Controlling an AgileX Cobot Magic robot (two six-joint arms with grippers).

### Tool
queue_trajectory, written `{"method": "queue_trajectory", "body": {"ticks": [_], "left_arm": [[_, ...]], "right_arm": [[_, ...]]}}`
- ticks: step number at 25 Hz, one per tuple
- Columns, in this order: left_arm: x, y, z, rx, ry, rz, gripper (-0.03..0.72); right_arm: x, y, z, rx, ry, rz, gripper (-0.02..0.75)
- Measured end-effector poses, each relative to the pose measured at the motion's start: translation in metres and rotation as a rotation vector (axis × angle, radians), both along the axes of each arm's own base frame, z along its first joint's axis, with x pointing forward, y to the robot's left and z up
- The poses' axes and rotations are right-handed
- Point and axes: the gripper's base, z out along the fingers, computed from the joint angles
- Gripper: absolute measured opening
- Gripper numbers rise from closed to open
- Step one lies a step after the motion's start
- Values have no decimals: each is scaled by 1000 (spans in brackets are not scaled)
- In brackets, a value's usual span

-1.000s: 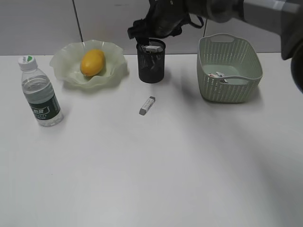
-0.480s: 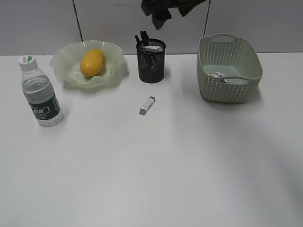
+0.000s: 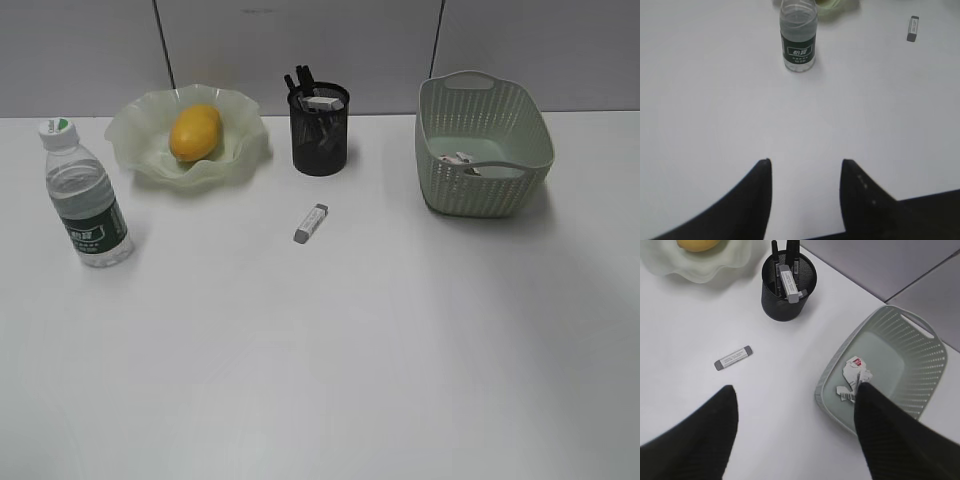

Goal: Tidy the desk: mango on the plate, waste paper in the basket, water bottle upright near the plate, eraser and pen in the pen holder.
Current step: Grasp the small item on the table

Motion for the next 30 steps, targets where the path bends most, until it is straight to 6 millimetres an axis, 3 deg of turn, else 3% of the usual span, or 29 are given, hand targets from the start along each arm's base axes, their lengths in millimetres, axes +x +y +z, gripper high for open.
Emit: {"method": "queue_trajectory", "body": {"ticks": [4,8,12,17,21,30], "left_arm": [[19,-2,17,-7,64,-6,342],[50,-6,30,-25,158,-16,341],[93,-14,37,-57,267,-50,342],[156,-26,33,-82,407,-118,344],[199,-54,33,-61,438,-216,347],[273,-151,7,-6,503,-442,398]], "right_arm": [[1,-38,-11,-12,70,-76,571],[-6,-94,-23,-4,157,-179,571],[-19,-143,-26,21,201,-288,571],[-48,-189,-28,35,226,-409,571],[-77,-204,-38,59,264,-456,571],[-138,-204,-74,65,309,-465,571]]}}
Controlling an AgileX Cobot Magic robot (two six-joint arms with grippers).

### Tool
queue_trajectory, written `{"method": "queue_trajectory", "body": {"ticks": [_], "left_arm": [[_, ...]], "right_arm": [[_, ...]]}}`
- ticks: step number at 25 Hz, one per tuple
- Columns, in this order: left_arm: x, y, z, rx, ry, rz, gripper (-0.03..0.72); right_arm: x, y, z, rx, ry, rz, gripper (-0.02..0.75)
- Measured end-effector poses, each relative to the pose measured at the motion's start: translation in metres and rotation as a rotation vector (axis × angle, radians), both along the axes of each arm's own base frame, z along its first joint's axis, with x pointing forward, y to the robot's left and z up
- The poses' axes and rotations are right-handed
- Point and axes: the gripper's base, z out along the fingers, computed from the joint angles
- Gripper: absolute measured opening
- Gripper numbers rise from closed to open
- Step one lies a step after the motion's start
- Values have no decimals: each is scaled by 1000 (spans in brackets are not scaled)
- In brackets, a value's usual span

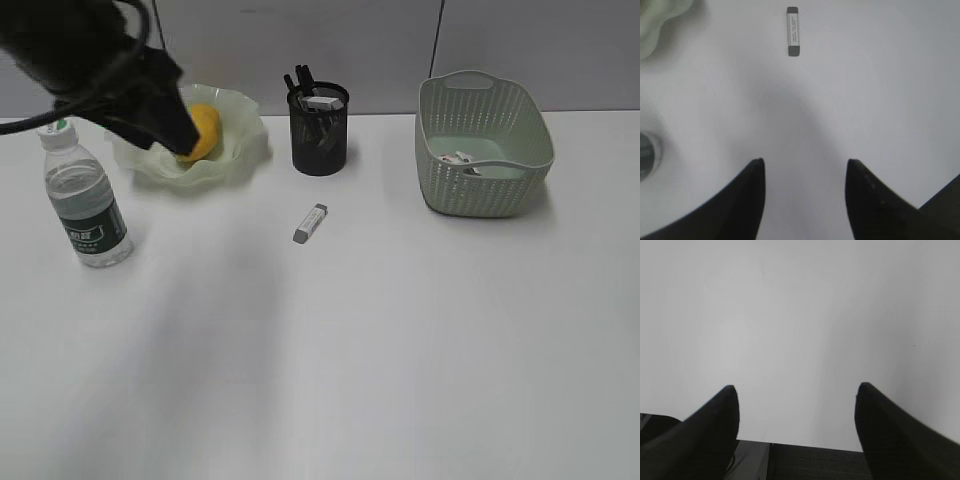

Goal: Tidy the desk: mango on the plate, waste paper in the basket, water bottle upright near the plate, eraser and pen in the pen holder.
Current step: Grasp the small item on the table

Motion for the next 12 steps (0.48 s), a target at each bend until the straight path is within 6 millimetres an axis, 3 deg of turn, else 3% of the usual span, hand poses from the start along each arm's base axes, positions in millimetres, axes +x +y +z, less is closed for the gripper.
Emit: {"method": "queue_trajectory", "body": {"ticks": [6,12], "left_arm": [[38,-52,-26,27,29,-84,490],[65,-86,-52,71,98,-68,540]], "right_arm": [[-53,-1,-11,-6,-56,-7,571],[-102,-5,-25,-41,-119,-39,571]]}}
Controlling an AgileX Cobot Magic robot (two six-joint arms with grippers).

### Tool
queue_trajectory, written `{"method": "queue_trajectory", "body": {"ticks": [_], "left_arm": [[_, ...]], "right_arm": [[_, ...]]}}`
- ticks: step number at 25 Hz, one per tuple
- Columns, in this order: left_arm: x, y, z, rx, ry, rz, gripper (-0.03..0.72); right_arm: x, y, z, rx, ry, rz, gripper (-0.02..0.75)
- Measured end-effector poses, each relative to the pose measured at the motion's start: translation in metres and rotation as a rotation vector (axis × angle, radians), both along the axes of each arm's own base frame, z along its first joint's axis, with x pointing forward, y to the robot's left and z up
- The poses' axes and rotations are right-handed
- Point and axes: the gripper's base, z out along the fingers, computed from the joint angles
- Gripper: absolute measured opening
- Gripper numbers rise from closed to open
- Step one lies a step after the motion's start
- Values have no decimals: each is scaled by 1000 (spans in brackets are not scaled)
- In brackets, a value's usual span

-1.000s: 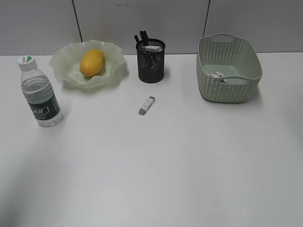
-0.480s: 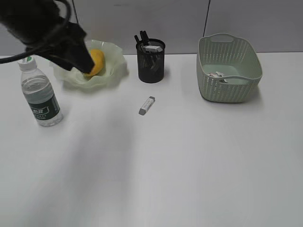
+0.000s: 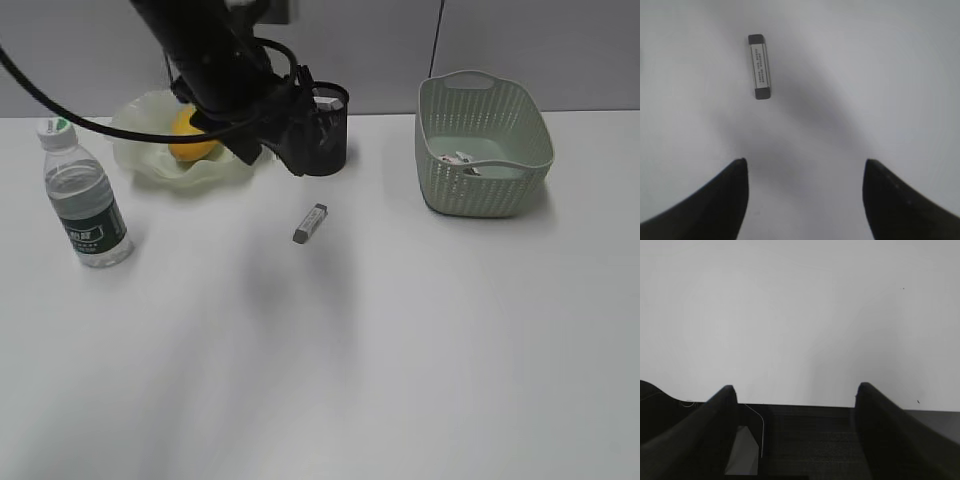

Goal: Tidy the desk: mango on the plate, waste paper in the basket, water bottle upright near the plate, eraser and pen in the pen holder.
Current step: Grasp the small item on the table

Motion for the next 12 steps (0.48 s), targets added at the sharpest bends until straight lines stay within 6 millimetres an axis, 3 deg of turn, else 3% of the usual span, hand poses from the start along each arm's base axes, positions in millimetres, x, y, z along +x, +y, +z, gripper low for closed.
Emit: {"method": "queue_trajectory", "body": {"ticks": [4,12], "left_arm": [[12,-17,-15,61,-1,40,545],[28,-33,-46,90,31,91,545]], "right_arm": [[-29,0,-7,14,-58,-14,571],[-75,5,2,71,-268,-2,571]]}}
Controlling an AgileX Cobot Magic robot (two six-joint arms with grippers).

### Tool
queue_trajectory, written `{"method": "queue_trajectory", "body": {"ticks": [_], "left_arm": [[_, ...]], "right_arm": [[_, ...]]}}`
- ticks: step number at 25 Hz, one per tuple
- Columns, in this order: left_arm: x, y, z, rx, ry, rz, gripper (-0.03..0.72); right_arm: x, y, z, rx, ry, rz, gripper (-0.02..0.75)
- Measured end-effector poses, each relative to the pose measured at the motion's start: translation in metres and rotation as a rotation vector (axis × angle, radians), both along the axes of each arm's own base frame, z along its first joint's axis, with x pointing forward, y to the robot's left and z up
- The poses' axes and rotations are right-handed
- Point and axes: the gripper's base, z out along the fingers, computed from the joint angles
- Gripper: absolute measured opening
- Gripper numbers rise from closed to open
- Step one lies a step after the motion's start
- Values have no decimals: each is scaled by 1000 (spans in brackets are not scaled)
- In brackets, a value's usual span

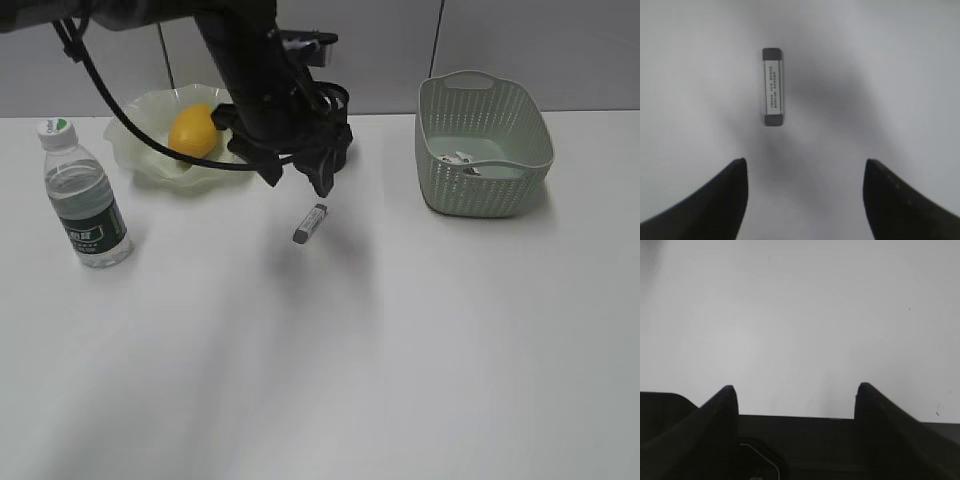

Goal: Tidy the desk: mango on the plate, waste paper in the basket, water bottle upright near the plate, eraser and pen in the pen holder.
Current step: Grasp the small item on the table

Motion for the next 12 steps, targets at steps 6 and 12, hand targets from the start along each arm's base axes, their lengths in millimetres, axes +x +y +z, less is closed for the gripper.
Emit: {"method": "queue_trajectory", "body": {"ticks": [6,12], "left_arm": [[14,-9,-20,-9,15,59,545],[29,-18,-40,5,8,64,545]], "right_arm": [[-35,0,-14,-5,-137,6,571],[-64,0,-16,-19,-307,16,557]]}}
